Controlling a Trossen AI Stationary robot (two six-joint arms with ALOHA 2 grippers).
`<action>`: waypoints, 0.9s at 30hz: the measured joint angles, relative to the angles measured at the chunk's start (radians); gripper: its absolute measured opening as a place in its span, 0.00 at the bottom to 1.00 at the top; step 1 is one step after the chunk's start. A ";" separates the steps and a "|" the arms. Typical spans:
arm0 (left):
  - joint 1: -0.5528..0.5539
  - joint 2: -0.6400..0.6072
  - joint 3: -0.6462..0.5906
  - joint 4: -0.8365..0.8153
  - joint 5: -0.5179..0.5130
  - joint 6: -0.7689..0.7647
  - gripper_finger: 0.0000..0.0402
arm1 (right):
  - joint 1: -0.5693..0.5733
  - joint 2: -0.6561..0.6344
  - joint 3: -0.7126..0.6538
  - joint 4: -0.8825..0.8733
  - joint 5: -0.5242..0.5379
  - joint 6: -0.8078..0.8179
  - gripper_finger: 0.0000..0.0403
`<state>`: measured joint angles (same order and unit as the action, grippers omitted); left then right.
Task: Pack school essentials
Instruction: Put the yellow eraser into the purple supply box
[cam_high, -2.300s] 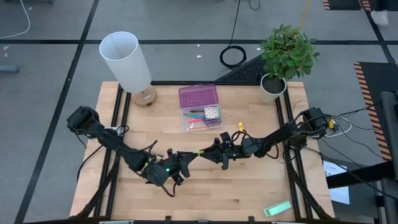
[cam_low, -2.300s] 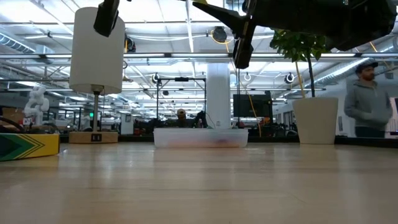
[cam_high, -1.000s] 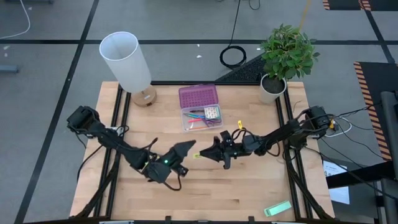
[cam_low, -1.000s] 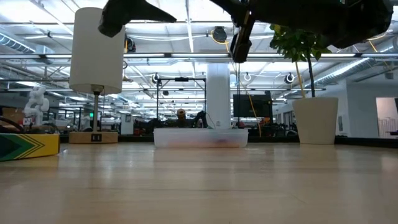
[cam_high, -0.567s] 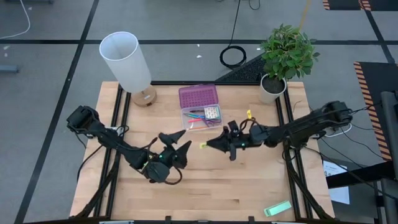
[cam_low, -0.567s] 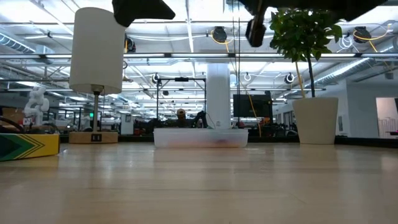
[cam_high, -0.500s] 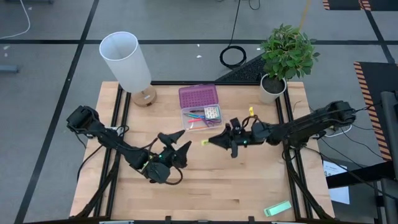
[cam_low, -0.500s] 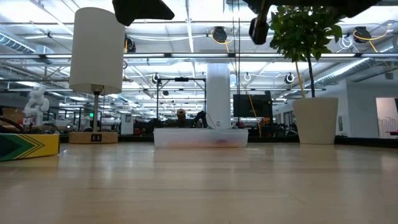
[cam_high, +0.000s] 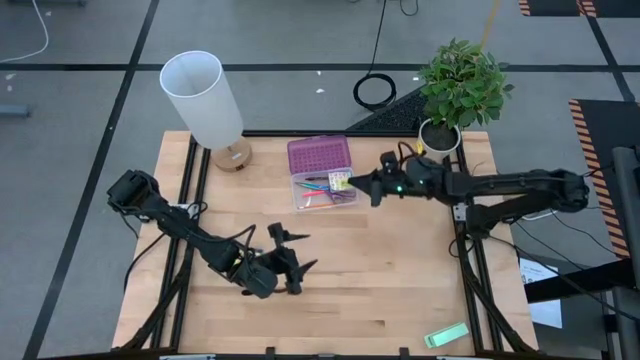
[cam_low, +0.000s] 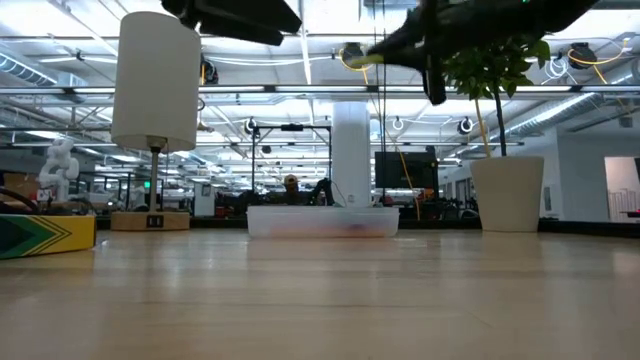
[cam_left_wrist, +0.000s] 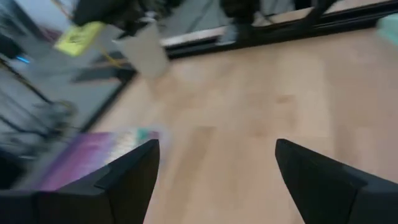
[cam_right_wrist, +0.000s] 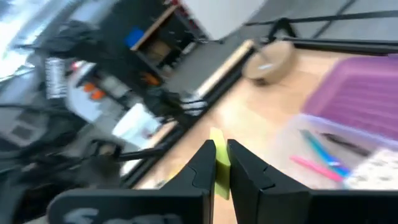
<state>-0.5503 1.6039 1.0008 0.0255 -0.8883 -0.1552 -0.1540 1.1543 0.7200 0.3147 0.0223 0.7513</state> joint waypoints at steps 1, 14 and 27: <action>0.000 0.000 0.000 -0.001 0.025 -0.024 0.81 | -0.020 0.007 0.000 -0.013 -0.002 -0.002 0.05; 0.000 0.000 0.000 -0.024 0.107 -0.121 0.81 | -0.102 0.226 0.000 -0.051 -0.107 0.017 0.05; 0.000 0.000 0.000 -0.030 0.129 -0.134 0.81 | -0.101 0.350 0.000 -0.035 -0.071 0.033 0.06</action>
<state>-0.5503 1.6039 1.0008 -0.0046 -0.7589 -0.2894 -0.2554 1.5046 0.7200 0.2800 -0.0486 0.7841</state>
